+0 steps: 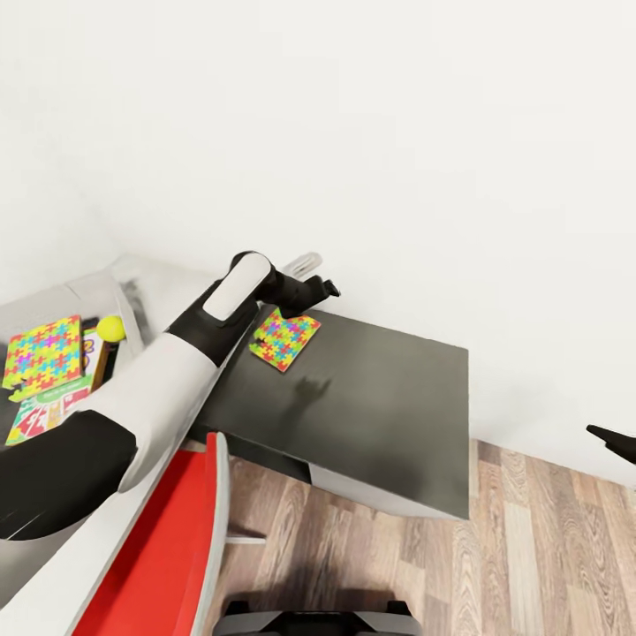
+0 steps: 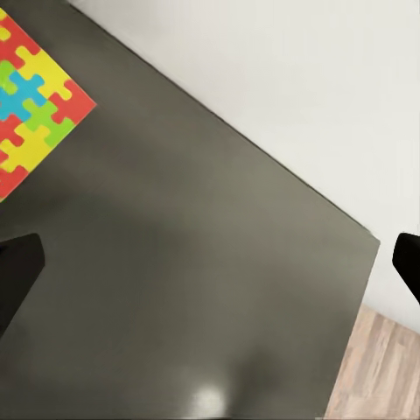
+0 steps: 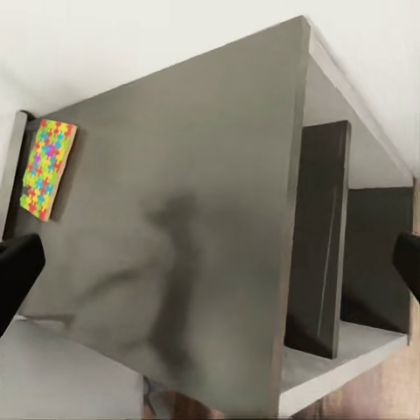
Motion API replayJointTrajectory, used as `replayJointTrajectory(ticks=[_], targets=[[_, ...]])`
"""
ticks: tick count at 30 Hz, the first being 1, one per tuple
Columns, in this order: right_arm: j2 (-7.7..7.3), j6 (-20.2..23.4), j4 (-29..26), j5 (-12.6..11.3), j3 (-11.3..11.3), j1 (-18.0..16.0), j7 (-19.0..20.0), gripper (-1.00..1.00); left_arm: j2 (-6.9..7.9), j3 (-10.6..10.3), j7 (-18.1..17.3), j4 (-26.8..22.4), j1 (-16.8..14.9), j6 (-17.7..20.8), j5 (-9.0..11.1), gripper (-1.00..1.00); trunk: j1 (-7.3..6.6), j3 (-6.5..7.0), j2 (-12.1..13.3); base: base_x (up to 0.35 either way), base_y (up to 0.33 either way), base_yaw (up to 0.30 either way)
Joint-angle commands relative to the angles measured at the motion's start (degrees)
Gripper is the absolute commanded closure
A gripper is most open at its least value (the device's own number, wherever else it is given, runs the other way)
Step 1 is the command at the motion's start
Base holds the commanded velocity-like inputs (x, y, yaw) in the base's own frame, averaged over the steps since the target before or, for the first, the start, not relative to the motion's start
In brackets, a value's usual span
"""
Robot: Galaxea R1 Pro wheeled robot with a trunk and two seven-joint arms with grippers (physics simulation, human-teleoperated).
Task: Put all the toys in the child's room - the three board games (two on the bed and one on the table), the two jigsaw puzzles on the table, and the tennis ball on the table - inside the toy box on the table in the child's room.
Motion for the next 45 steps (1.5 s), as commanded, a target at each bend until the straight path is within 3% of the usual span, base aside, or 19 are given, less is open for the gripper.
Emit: replayJointTrajectory(ticks=[1,3,6,9,11,14,19,22,24,32,45], targets=[[-0.01,0.27,0.00,0.31,-0.05,-0.06,0.38,-1.00,0.02,-0.09,0.59,-0.04,-0.05,-0.10,0.61,-1.00,0.03,-0.07,-0.10,0.000,0.000,-0.089],[-0.02,0.27,0.02,0.37,0.48,-0.11,0.35,-1.00,0.08,-0.10,0.38,0.40,-0.03,-0.11,-0.23,-1.00,0.03,-0.06,-0.10,0.000,0.000,-0.071],[-0.05,0.27,0.06,0.83,3.16,-0.19,0.28,-1.00,0.25,-0.08,-0.67,2.10,0.02,-0.11,-2.92,-1.00,0.03,-0.04,-0.10,0.000,0.000,-0.046],[-0.05,0.27,0.06,1.09,4.19,-0.23,0.25,-1.00,0.33,-0.07,-1.20,2.82,0.04,-0.11,-3.83,-1.00,0.03,-0.03,-0.10,0.000,0.000,-0.032],[-0.05,0.27,0.07,1.68,6.04,-0.38,0.21,-1.00,0.58,-0.06,-2.59,4.52,0.11,-0.11,-5.65,-1.00,0.03,-0.03,-0.10,0.000,0.000,-0.021],[-0.05,0.27,0.08,1.98,6.80,-0.44,0.19,-1.00,0.79,-0.05,-3.39,5.39,0.13,-0.11,-6.54,-1.00,0.03,-0.02,-0.10,0.000,0.000,-0.016],[-0.04,0.27,0.09,3.14,8.68,-0.65,0.15,-1.00,1.94,0.07,-6.50,8.44,0.18,-0.11,-9.83,-1.00,0.03,-0.02,-0.10,0.000,0.000,-0.009],[-0.02,0.27,0.09,3.38,8.94,-0.68,0.15,-1.00,2.37,0.15,-7.16,9.04,0.19,-0.12,-10.52,-1.00,0.03,-0.01,-0.10,0.000,0.000,-0.005],[0.00,0.27,0.09,3.73,9.33,-0.73,0.14,-1.00,3.44,0.29,-8.30,10.17,0.20,-0.15,-11.55,-1.00,0.03,-0.01,-0.10,0.000,0.000,-0.004],[0.04,0.27,0.09,4.18,9.79,-0.83,0.12,-1.00,5.71,0.47,-11.05,12.82,0.25,-0.30,-12.84,-1.00,0.03,-0.01,-0.10,0.000,0.000,-0.002],[0.11,0.27,0.09,4.49,9.87,-0.88,0.06,-1.00,6.57,0.04,-13.48,14.36,0.24,-2.50,-13.49,-1.00,0.03,-0.54,-0.10,0.000,0.000,0.000]])
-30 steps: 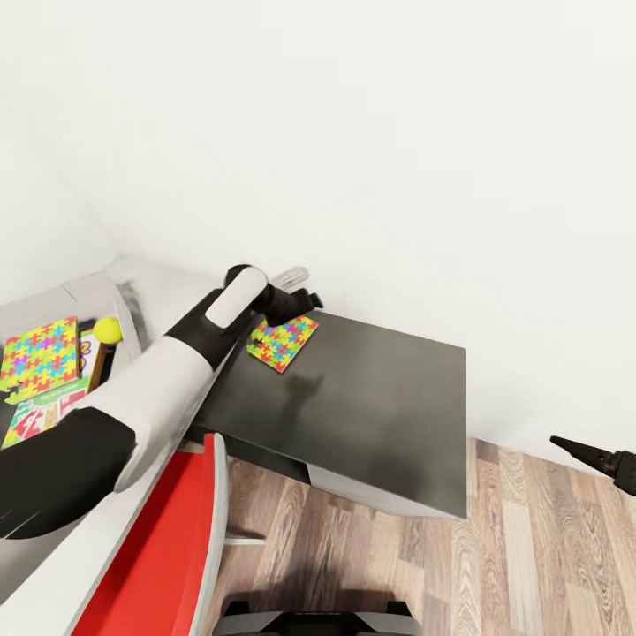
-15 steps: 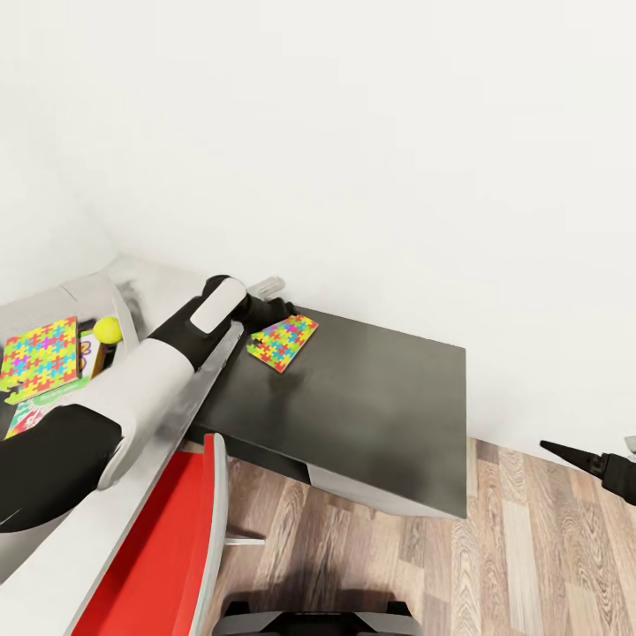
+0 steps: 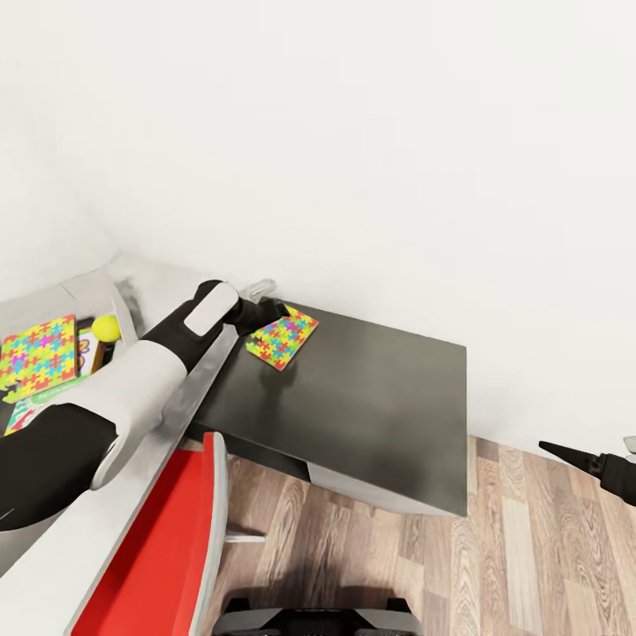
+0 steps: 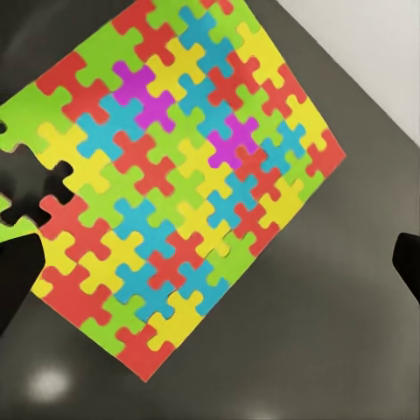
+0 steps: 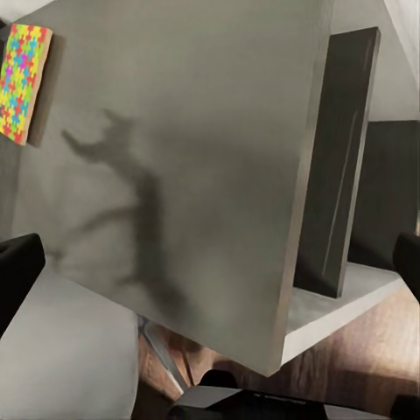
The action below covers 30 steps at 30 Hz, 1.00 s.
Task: Put all the toys in the child's room - the three board games (two on the bed and one on the table), the two jigsaw puzzles on the table, and the tennis ball on the table - inside the toy box on the table in the child's room.
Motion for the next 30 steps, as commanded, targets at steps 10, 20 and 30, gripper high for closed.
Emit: replayJointTrajectory(ticks=[10,20,30], targets=[[0.07,0.28,-0.01,0.34,-0.14,-0.06,0.37,-1.00,-0.17,-0.31,-0.05,0.00,-0.09,-0.55,0.51,-1.00,0.03,-0.91,-0.10,0.000,0.000,0.000],[0.14,0.28,-0.01,0.36,-0.18,-0.06,0.36,-1.00,-0.62,-0.28,-0.21,-0.50,-0.42,-0.68,0.58,-1.00,0.03,-1.76,-0.10,0.000,0.000,0.000],[0.17,0.28,-0.08,0.36,-0.13,-0.04,0.36,-1.00,-1.38,-0.25,-0.24,-0.73,-0.78,-0.71,0.57,-1.00,0.03,-2.10,-0.10,0.000,0.000,0.000]])
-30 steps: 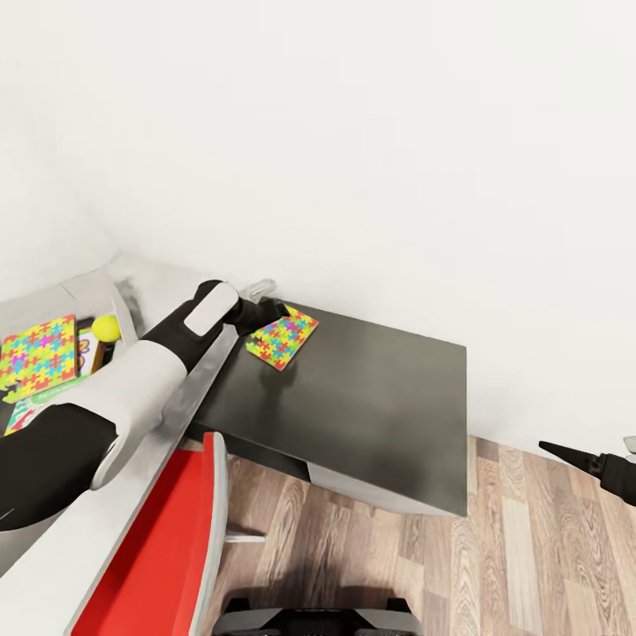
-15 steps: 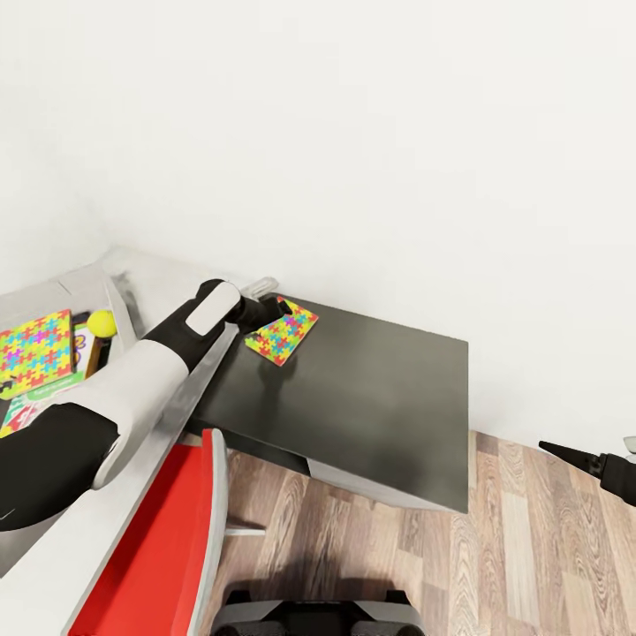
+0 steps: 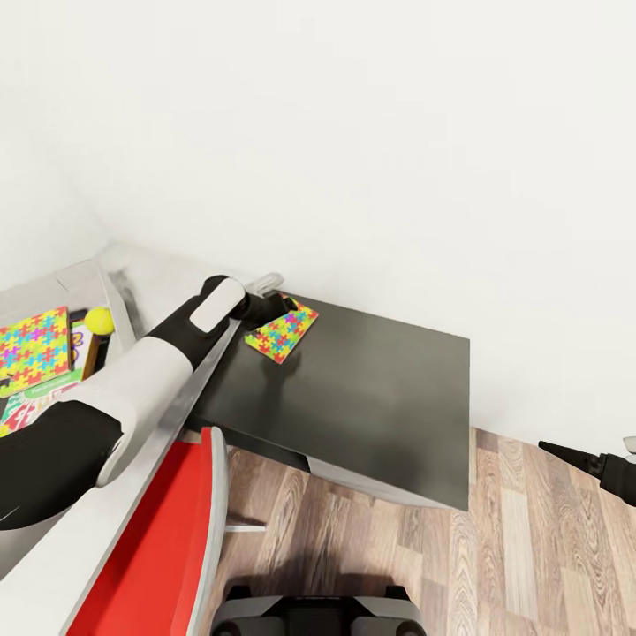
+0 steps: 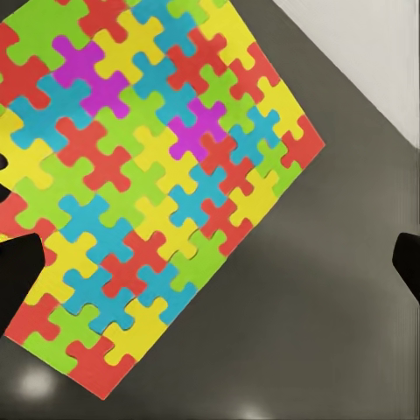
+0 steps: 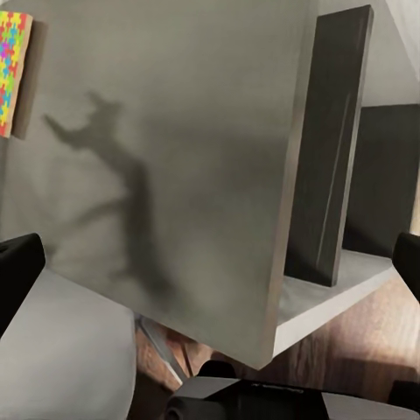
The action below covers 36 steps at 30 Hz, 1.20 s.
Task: Put all the toys in the child's room - the three board games (two on the bed and one on the table), the two jigsaw puzzles on the table, and the tennis ball on the table - inside the toy box on the table in the child's room.
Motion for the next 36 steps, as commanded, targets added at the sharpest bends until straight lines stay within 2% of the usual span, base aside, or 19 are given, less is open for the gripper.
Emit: replayJointTrajectory(ticks=[1,15,36], targets=[[-0.01,0.28,-0.01,0.29,-0.07,-0.05,0.39,-1.00,0.03,-0.24,0.54,-0.06,-0.06,-0.03,0.59,-1.00,0.03,-0.10,-0.09,0.000,0.000,0.000],[0.00,0.28,-0.06,0.29,-0.17,0.00,0.41,-1.00,-0.56,-0.23,0.53,-0.13,-2.38,-0.16,0.50,-1.00,0.03,-0.68,-0.09,0.000,0.000,0.000],[0.09,0.28,-0.11,0.29,-0.06,0.02,0.55,-1.00,-0.59,-0.23,0.52,-0.14,-3.01,-1.93,0.00,-1.00,0.03,-2.52,-0.09,0.000,0.000,0.000]])
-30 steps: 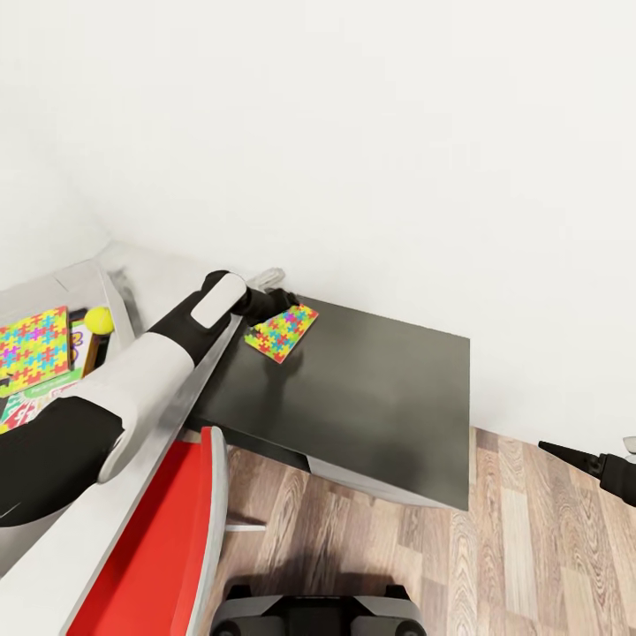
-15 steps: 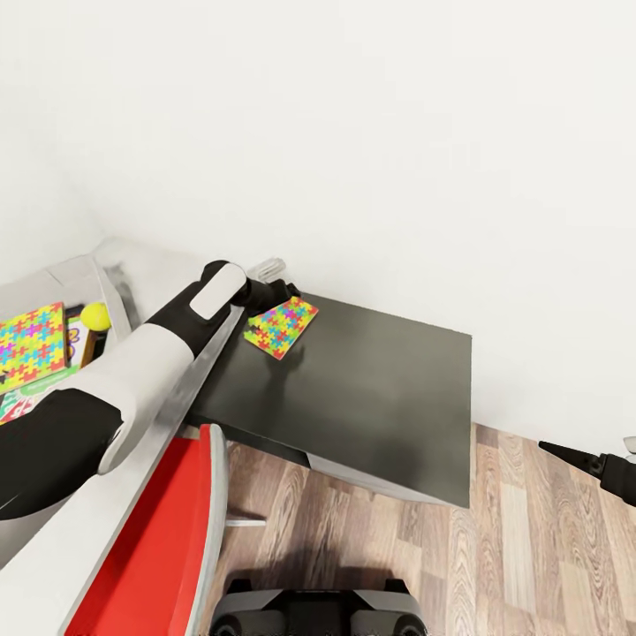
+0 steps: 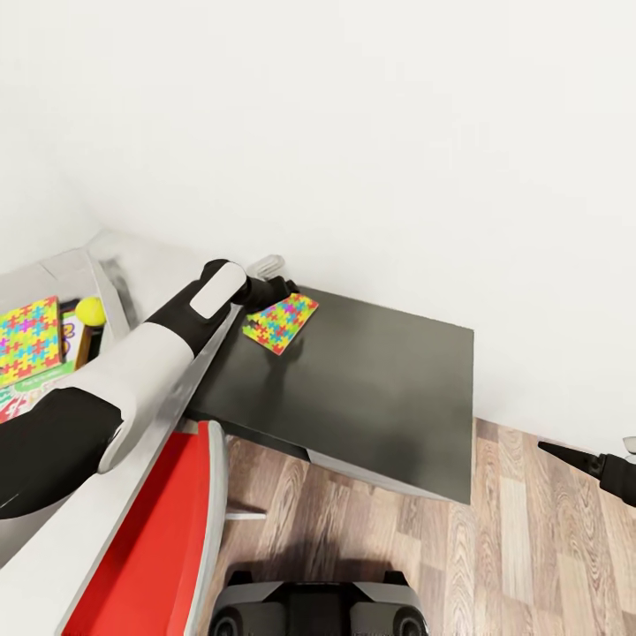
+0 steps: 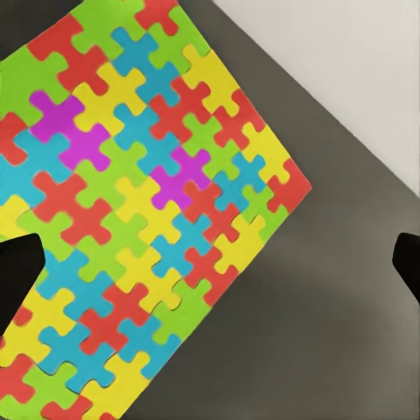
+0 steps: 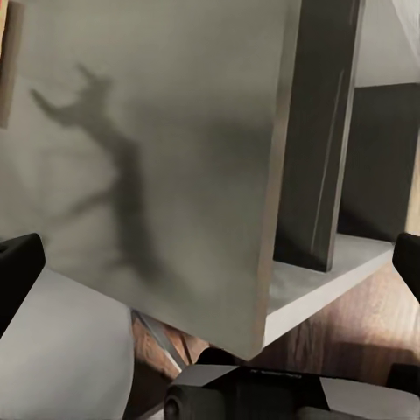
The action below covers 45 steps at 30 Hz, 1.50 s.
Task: Put all the toys in the child's room - the three board games (two on the bed and one on the table), the two jigsaw puzzles on the table, and the tennis ball on the table - inside the toy box on the table in the child's room.
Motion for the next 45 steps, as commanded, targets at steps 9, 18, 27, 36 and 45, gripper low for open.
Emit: replayJointTrajectory(ticks=[9,18,27,36,45], targets=[[0.00,0.28,-0.01,0.26,-0.05,-0.05,0.40,-1.00,0.09,-0.24,0.54,-0.05,-0.10,-0.43,-0.41,-1.00,0.03,-0.91,-0.10,0.000,0.000,0.000],[0.00,0.28,-0.01,0.26,-0.09,-0.05,0.47,-1.00,0.06,-0.24,0.54,0.03,0.00,-0.56,-2.00,-1.00,0.03,-1.75,-0.10,0.000,0.000,0.000],[0.00,0.28,-0.01,0.26,-0.12,-0.05,0.48,-1.00,0.05,-0.29,0.54,0.09,0.10,-0.59,-2.46,-1.00,0.03,-2.59,-0.10,0.000,0.000,0.000],[0.00,0.28,-0.01,0.28,-0.12,-0.05,0.49,-1.00,0.10,-0.32,0.54,0.10,0.27,-0.62,-2.68,-1.00,0.03,-3.43,-0.10,0.000,0.000,0.000],[0.00,0.28,-0.01,0.27,-0.13,-0.05,0.49,-1.00,0.12,-0.33,0.54,0.21,0.39,-0.67,-2.70,-1.00,0.03,-4.27,-0.10,0.000,0.000,0.000]])
